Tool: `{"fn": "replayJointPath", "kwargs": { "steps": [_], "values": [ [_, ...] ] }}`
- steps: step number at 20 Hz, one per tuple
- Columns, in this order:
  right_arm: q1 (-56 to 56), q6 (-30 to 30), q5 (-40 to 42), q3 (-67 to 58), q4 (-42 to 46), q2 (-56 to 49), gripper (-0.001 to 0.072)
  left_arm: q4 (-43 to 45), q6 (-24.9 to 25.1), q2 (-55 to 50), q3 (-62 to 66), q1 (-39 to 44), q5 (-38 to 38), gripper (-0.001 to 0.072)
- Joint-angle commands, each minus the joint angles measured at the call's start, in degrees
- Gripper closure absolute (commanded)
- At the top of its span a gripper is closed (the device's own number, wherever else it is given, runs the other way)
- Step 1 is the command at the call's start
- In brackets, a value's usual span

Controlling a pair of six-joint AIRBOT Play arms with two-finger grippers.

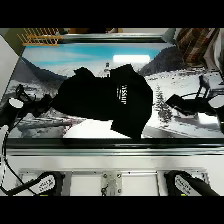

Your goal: Fold the clothes and pants, and hang the long-sleeved shirts on hangers.

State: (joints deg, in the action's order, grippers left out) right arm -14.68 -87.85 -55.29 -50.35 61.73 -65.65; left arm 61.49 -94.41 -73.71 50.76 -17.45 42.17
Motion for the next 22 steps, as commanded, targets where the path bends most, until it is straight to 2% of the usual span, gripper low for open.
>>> {"fn": "replayJointPath", "kwargs": {
  "steps": [1,2,4,6,12,13,14,15,16,17,22],
  "values": [
    [-1.11,4.59,2.01,2.62,-5.79,-12.28,0.0066,0.46,0.59,0.87,0.04,0.02,0.39,0.07],
    [-0.09,7.08,3.3,2.62,-9.75,-15.23,0.0067,0.42,0.59,0.87,0.04,0.02,0.44,0.07],
    [2.64,12.44,5.51,2.6,-16.79,-18.97,0.013,0.42,0.59,0.87,0.04,0.02,0.48,0.07],
    [5.57,15.47,7.45,2.6,-21.57,-20.59,0.013,0.42,0.59,0.87,0.04,0.02,0.46,0.07],
    [12.44,16.41,12.9,2.14,-22.97,-21.14,0.0133,0.42,0.57,0.87,0.04,0.02,0.2,0.07],
    [12.87,17.79,12.87,2.03,-22.99,-21.14,0.0228,0.44,0.57,0.87,0.04,0.02,0.22,0.07],
    [13.14,19.56,12.79,1.97,-22.99,-21.14,0.0437,0.44,0.59,0.87,0.04,0.0,0.22,0.07],
    [13.16,20.72,12.48,1.79,-22.95,-21.14,0.0509,0.44,0.59,0.87,0.04,0.0,0.22,0.07],
    [13.09,22.01,12.24,1.57,-22.86,-20.94,0.0534,0.44,0.59,0.87,0.04,0.0,0.22,0.07],
    [12.98,23.32,11.93,1.16,-21.75,-20.28,0.0692,0.42,0.57,0.9,0.07,-0.04,0.26,0.07],
    [11.04,23.15,5.6,-10.12,-11.89,-9.03,0.07,0.31,1.05,7.13,8.81,-0.02,1.53,0.07]
  ]
}}
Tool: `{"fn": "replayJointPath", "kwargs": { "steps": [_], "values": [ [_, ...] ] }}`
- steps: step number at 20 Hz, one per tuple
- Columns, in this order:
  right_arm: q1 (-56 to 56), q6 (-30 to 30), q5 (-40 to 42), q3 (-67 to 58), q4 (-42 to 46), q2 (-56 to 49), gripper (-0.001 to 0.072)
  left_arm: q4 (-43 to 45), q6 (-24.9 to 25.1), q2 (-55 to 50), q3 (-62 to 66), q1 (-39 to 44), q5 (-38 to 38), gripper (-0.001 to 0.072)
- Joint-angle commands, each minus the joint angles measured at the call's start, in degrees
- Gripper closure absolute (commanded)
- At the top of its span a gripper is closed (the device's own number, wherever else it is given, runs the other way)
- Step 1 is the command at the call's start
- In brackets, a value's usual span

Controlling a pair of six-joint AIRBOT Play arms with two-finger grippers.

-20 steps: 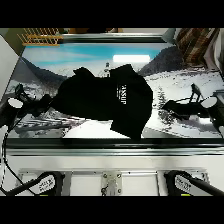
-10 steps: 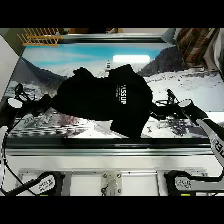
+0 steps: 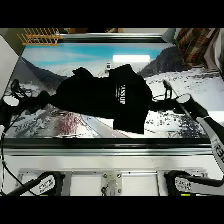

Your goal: Fold the clothes and pants, and hang the long-sleeved shirts on hangers.

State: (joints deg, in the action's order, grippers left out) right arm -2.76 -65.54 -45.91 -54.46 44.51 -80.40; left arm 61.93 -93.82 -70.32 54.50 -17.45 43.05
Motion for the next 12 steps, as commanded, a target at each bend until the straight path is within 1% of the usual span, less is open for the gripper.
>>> {"fn": "replayJointPath", "kwargs": {
  "steps": [1,3,7,10,12],
  "values": [
    [-1.33,0.83,-5.79,-10.32,6.49,9.35,0.07,-0.11,0.55,6.75,8.92,-0.04,1.25,0.07],
    [-1.75,0.76,-7.74,-18.58,6.91,16.9,0.07,-0.11,0.59,13.18,16.15,-0.04,2.27,0.07],
    [-1.73,-0.94,-6.64,-30.8,6.91,31.21,0.07,0.04,0.57,27.8,27.26,-0.04,3.04,0.07],
    [-1.75,-2.43,-4.33,-33.29,6.95,40.81,0.07,0.04,0.57,37.97,30.75,-0.04,3.04,0.07],
    [-1.73,-5.29,-3.61,-33.29,8.02,45.79,0.07,0.02,0.55,43.01,31.12,-0.04,2.91,0.07]
  ]
}}
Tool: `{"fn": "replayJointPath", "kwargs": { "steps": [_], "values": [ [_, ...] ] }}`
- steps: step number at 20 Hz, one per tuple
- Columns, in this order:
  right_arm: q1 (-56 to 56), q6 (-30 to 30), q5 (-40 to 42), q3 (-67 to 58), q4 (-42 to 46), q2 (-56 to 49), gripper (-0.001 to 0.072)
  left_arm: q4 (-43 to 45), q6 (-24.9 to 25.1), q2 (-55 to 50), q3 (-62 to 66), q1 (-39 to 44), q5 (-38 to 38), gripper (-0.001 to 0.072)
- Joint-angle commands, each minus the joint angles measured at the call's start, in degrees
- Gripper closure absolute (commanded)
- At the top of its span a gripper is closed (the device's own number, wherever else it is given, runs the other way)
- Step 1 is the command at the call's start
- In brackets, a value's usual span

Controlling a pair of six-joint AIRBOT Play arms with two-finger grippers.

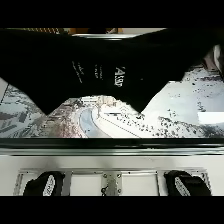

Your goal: Fold the clothes and pants, and hang the long-sleeved shirts on hangers.

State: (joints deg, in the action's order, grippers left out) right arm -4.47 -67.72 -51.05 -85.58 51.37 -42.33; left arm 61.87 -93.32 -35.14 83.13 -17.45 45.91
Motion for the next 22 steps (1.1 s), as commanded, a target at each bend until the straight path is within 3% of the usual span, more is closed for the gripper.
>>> {"fn": "replayJointPath", "kwargs": {
  "steps": [1,6,11,14,17,22],
  "values": [
    [-0.02,-5.03,1.49,-2.16,2.36,9.64,0.07,0.09,-0.02,9.79,2.36,-0.04,0.11,0.07],
    [-0.02,-15.19,-0.63,-2.14,9.62,12.7,0.07,0.07,-0.31,11.23,2.38,-0.04,2.43,0.07],
    [0.02,-20.41,-14.67,-1.86,10.58,2.32,0.07,0.09,-0.57,-1.75,-1.11,-0.04,15.26,0.07],
    [0.07,-20.35,-20.35,-1.11,10.62,-10.43,0.07,-0.22,-0.57,-12.31,-8.28,0.04,13.64,0.07],
    [0.55,-19.39,-20.94,-1.11,10.62,-25.55,0.07,-0.22,-0.5,-24.94,-13.35,2.78,9.05,0.07],
    [1.01,-17.7,-11.21,-1.64,9.01,-46.51,0.07,-0.57,-0.55,-45.29,-11.5,7.52,-2.38,0.07]
  ]
}}
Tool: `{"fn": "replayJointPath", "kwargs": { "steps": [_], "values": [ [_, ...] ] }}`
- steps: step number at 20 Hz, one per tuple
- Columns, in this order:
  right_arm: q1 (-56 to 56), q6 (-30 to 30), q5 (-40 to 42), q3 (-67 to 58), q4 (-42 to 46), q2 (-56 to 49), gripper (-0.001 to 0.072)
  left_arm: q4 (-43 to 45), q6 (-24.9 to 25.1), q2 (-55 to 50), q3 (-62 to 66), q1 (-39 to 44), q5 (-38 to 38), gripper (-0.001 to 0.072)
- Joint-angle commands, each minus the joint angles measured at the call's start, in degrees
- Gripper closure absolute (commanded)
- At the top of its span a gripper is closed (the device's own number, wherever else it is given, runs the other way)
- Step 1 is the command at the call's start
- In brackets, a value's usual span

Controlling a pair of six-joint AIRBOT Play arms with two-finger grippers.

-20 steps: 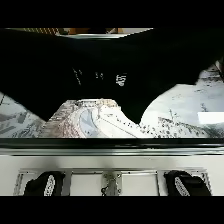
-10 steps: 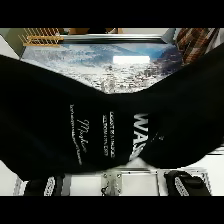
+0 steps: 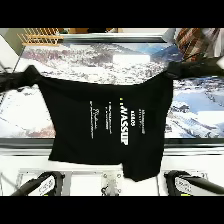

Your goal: Fold the clothes and pants, and hang the long-sleeved shirts on hangers.

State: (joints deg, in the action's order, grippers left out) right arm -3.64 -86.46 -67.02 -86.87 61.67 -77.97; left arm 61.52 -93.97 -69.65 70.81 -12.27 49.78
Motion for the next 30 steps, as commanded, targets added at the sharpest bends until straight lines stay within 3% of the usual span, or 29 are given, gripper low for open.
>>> {"fn": "replayJointPath", "kwargs": {
  "steps": [1,7,17,25,30],
  "values": [
    [0.17,1.11,7.02,-0.7,-1.49,-13.55,0.07,-0.13,0.11,-14.16,2.89,2.95,-6.58,0.07],
    [0.15,1.18,16.11,-1.4,-1.16,-18.08,0.07,-0.24,0.04,-26.88,15.41,3.17,-4.9,0.07],
    [0.17,0.37,12.11,5.25,11.34,-10.67,0.0701,0.52,3.06,-26.49,16.72,-0.22,6.93,0.07],
    [0.17,-0.2,12.11,19.98,12.28,-6.19,0.0701,-0.09,3.13,-22.73,-1.79,0.09,0.07,0.07],
    [0.26,-0.59,11.08,24.59,12.26,-6.45,0.0699,-0.07,3.13,-22.75,-6.56,0.98,-1.44,0.07]
  ]
}}
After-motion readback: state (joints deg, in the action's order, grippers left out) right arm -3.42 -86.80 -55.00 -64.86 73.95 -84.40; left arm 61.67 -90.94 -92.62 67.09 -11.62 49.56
